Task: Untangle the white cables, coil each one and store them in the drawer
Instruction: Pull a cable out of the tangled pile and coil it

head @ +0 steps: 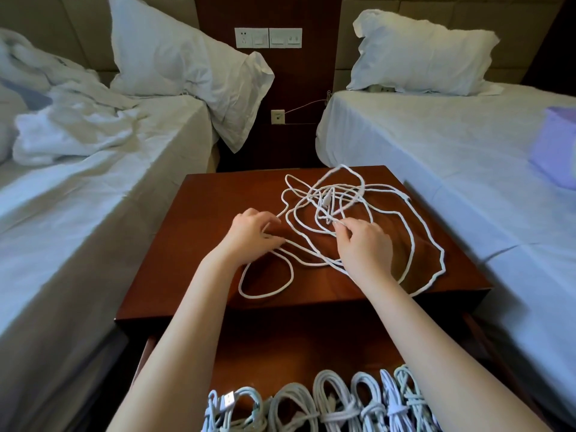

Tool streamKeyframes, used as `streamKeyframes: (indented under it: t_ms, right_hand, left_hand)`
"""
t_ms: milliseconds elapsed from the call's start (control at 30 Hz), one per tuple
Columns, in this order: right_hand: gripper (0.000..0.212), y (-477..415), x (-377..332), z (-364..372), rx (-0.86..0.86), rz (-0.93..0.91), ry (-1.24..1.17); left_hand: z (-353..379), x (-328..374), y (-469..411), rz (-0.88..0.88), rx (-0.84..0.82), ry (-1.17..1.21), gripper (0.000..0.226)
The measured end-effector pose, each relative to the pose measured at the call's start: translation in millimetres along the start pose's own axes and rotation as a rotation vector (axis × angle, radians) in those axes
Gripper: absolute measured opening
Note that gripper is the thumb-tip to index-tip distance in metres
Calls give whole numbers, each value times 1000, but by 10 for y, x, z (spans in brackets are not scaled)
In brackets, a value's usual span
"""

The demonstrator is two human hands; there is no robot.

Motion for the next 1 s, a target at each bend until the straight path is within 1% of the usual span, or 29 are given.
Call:
streamKeyframes:
  t_ms: [33,100,167,233,267,333,367,433,500,567,667,733,833,900,967,1000]
  right_hand:
    - [34,-3,7,2,1,7,-11]
    - [29,8,3,-5,42,-35,-34]
    - [20,24,-26,-38,148,-150,-35]
    - [20,64,-108,-73,224,-305,-57]
    - [23,85,-168,-82,221,-386,-84]
    - [27,119,-267,-57,145,-493,-114]
    - [26,140,-292,-24,91,-507,-101]
    - [21,170,-293,38,5,-481,-46]
    - [14,161,-235,49,-19,-437,21]
    - [14,117,-145,24,-12,-384,82]
    - [16,53,-34,-8,-9,-300,130]
    - [17,44,-28,1,-24,-302,147]
    - [18,61,-52,17,-31,-356,106]
    - [15,75,-75,11,24,-398,60]
    - [11,91,-129,-4,84,-448,24]
    - [11,93,-157,-14,114,-473,4]
  left_hand:
    - [43,37,10,26,-39,-70,31]
    - [63,90,14,49,-10,-153,17]
    - [8,109,16,69,46,-199,7]
    - [-103,113,42,106,124,-178,7]
    - [-173,128,59,136,173,-146,8]
    - [-288,186,90,230,244,-77,11]
    - [-325,222,99,289,263,-33,12]
    - [-369,282,114,376,287,70,13]
    - [-391,285,124,393,328,103,16]
    - [-407,201,121,360,396,54,16]
    - [-431,32,95,270,518,-88,6]
    - [-405,-23,74,209,523,-127,8]
    - [-323,-58,55,149,463,-94,5]
    - [-289,-74,51,138,461,-4,5]
    - [-289,-51,64,141,524,75,5]
    - [-303,-21,78,158,586,88,6]
Point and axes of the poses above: each hand's wrist, its own y-axis away from the middle knuckle, its own z-axis out of the palm, x = y × z, the point moved 2 cm from there along -y, towards the middle knuckle, and after that the axes turned 5 degrees about x, right-handed, at the moved point
